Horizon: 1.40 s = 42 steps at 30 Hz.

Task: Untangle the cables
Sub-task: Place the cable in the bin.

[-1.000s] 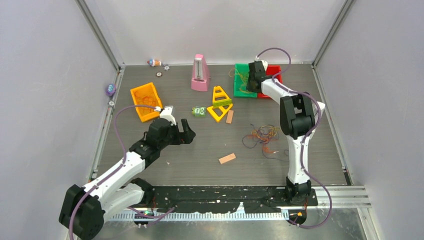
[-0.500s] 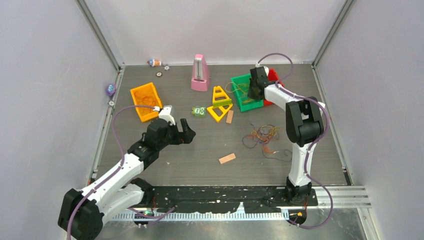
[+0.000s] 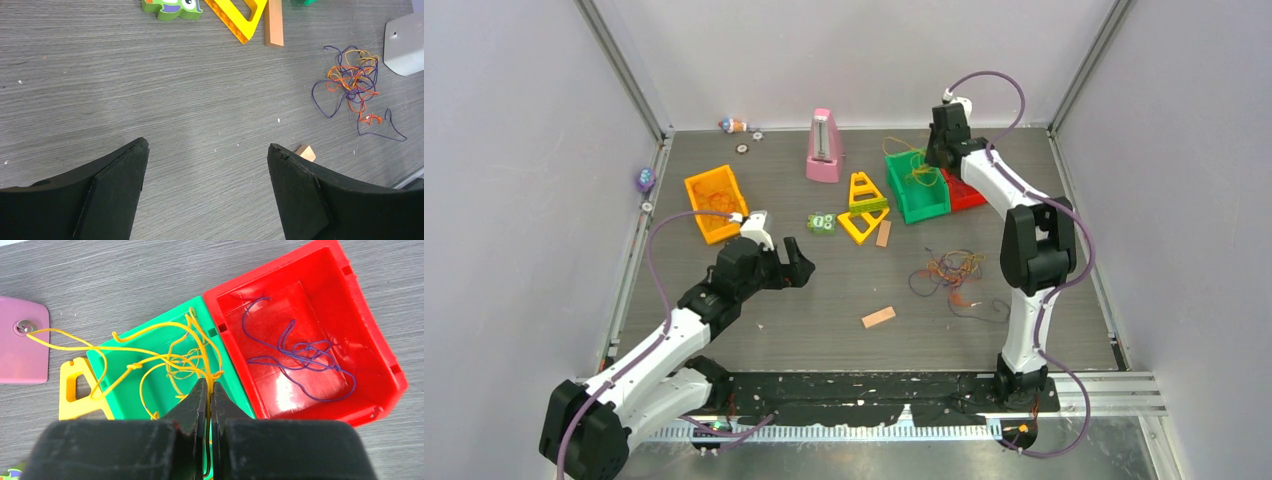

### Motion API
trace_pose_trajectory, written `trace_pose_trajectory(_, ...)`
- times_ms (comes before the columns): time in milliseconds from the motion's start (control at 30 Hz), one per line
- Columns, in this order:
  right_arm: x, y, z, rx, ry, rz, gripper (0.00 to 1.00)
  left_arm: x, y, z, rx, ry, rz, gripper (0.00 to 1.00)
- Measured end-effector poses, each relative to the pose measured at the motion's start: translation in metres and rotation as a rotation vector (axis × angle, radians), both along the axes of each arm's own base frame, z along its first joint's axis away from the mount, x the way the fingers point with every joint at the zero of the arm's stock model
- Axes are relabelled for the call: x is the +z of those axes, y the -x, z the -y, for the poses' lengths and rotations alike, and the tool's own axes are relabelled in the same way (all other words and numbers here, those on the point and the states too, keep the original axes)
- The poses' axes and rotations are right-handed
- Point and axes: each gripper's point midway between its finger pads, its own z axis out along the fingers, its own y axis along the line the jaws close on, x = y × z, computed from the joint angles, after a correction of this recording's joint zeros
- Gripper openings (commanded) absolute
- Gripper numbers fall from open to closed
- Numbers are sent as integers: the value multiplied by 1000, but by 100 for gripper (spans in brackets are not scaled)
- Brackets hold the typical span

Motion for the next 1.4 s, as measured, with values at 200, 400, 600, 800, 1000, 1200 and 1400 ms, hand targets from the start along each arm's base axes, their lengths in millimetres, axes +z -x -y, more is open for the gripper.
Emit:
trace_pose_trajectory(200,12,13,10,-8,4,4,5,-1,0,0,-1,-2,-3,89)
trace_pose_trajectory(400,13,20,19,-13,14,1,5,-2,1,1,-6,0,-8,89)
trace_pose_trajectory(600,-11,33,22,1,34,-56,5,-2,1,1,-7,0,-8,89)
trace_pose_trajectory(800,-26,48,26,16,53,-100,5,-2,1,1,-8,0,-8,89)
trace_pose_trajectory(1000,-27,51,27,24,63,-98,5,-2,1,2,-13,2,-10,89)
trace_pose_trajectory(1200,-26,49,21,47,43,-95,5,-2,2,2,-14,3,-10,89)
trace_pose_trajectory(1400,-19,17,6,75,40,-54,5,-3,3,1,-15,-3,-16,89)
